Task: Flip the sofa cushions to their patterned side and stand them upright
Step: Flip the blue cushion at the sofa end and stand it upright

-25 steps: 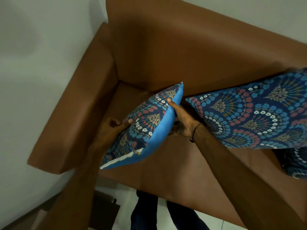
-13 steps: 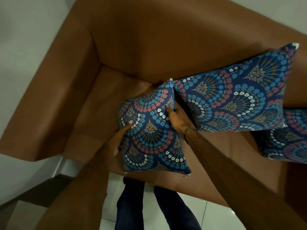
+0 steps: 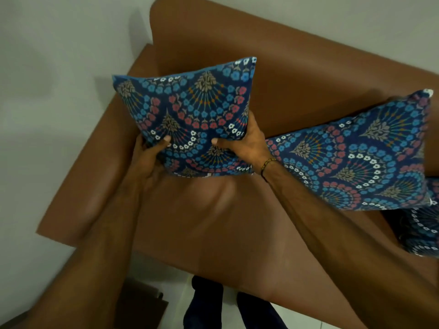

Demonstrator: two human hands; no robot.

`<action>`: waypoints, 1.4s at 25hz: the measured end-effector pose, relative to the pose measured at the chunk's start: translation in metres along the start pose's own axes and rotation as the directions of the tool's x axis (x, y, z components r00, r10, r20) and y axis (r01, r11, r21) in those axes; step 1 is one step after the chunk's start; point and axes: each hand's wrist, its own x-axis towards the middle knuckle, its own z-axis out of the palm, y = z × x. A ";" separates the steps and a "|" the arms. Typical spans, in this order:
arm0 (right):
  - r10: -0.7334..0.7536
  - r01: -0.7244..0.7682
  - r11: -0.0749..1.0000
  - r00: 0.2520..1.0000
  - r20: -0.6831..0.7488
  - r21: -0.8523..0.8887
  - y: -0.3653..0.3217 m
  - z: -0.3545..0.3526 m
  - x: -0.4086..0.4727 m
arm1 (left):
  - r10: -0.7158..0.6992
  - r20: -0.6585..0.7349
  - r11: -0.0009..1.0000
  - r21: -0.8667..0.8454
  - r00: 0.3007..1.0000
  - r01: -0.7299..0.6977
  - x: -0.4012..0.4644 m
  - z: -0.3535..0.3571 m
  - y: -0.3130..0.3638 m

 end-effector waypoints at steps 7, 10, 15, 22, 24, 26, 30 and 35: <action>-0.087 0.068 0.983 0.991 -0.101 -0.173 -0.002 0.010 0.031 | -0.148 0.025 0.982 -0.112 0.989 0.150 0.036 0.012 -0.024; -0.049 0.029 0.985 0.992 -0.117 -0.168 0.001 0.010 0.050 | -0.173 0.042 0.975 -0.133 0.984 0.177 0.053 0.023 -0.023; -0.067 0.033 0.974 0.987 -0.146 -0.225 -0.009 0.012 0.070 | -0.194 0.051 0.974 -0.110 0.980 0.198 0.072 0.028 -0.014; -0.254 0.172 0.912 0.950 -0.182 -0.373 -0.012 0.015 0.062 | -0.212 0.091 0.896 -0.378 0.973 0.231 0.077 0.026 -0.032; -0.275 0.185 0.901 0.943 -0.187 -0.392 -0.006 0.015 0.061 | -0.219 0.086 0.899 -0.369 0.972 0.235 0.084 0.025 -0.036; -0.263 0.178 0.898 0.951 -0.165 -0.403 -0.003 0.016 0.061 | -0.249 0.082 0.890 -0.372 0.965 0.262 0.091 0.023 -0.040; -0.204 0.142 0.921 0.970 -0.136 -0.364 -0.013 0.012 0.064 | -0.299 0.091 0.906 -0.287 0.950 0.312 0.098 0.028 -0.031; -0.135 0.102 0.910 0.989 -0.053 -0.402 -0.027 -0.007 0.049 | -0.296 0.060 0.916 -0.265 0.953 0.301 0.069 0.043 -0.013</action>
